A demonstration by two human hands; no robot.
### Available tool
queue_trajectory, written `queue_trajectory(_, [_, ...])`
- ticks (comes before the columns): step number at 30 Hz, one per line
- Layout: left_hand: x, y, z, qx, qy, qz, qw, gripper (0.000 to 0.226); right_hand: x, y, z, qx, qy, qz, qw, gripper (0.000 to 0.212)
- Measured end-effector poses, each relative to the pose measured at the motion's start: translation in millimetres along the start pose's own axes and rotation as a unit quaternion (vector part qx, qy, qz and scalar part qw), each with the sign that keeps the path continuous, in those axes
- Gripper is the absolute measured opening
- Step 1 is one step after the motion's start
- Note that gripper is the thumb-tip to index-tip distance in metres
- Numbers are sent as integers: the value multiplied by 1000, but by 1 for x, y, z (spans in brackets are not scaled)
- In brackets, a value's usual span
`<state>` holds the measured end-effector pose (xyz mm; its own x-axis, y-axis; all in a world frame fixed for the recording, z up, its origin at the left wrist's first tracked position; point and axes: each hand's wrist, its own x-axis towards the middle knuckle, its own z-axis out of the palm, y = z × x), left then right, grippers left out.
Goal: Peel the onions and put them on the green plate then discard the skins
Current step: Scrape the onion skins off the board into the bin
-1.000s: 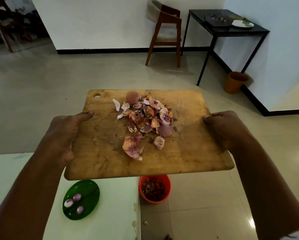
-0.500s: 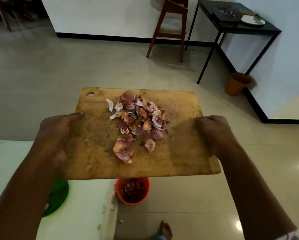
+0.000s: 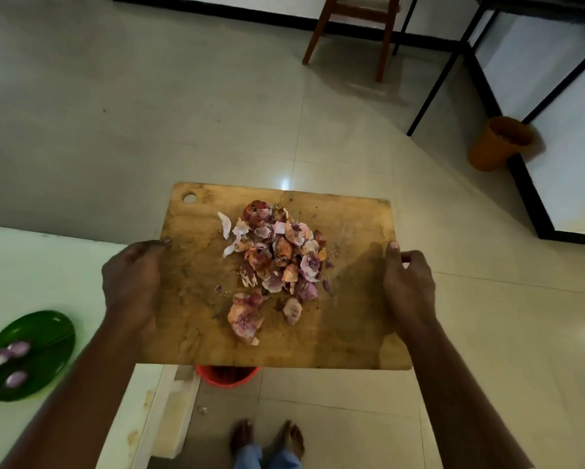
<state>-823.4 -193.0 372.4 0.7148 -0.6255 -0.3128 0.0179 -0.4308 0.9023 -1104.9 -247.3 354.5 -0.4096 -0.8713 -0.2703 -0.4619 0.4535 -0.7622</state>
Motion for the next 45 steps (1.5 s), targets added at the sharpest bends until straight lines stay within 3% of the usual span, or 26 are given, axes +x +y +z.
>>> queue_trajectory(5, [26, -80, 46, 62, 20, 33, 997, 29, 38, 67, 50, -4, 45, 46, 998, 53])
queue_trajectory(10, [48, -182, 83, 119, 31, 8, 992, 32, 65, 146, 102, -19, 53, 97, 994, 52])
queue_trajectory(14, [71, -247, 110, 136, 67, 20, 988, 34, 83, 195, 142, -45, 55, 111, 991, 55])
queue_trajectory(20, [101, -351, 141, 153, 55, 15, 987, 37, 96, 280, 206, -69, 69, 136, 986, 67])
queue_trajectory(27, [123, -413, 154, 163, 49, 10, 985, 37, 101, 331, 256, -80, 67, 189, 976, 69])
queue_trajectory(33, [123, -452, 156, 188, 11, 56, 981, 38, 103, 351, 272, -93, 48, 215, 971, 69])
queue_trajectory(37, [106, -475, 155, 279, 7, 138, 950, 77, 104, 354, 275, -101, 36, 219, 970, 67])
queue_trajectory(41, [75, -491, 165, 300, -128, 340, 882, 70, 107, 359, 280, -102, 30, 213, 971, 67])
queue_trajectory(43, [69, -497, 180, 306, -182, 377, 855, 73, 109, 362, 282, -100, 29, 210, 972, 67])
queue_trajectory(45, [68, -501, 198, 332, -189, 366, 849, 79, 111, 365, 282, -100, 28, 212, 972, 67])
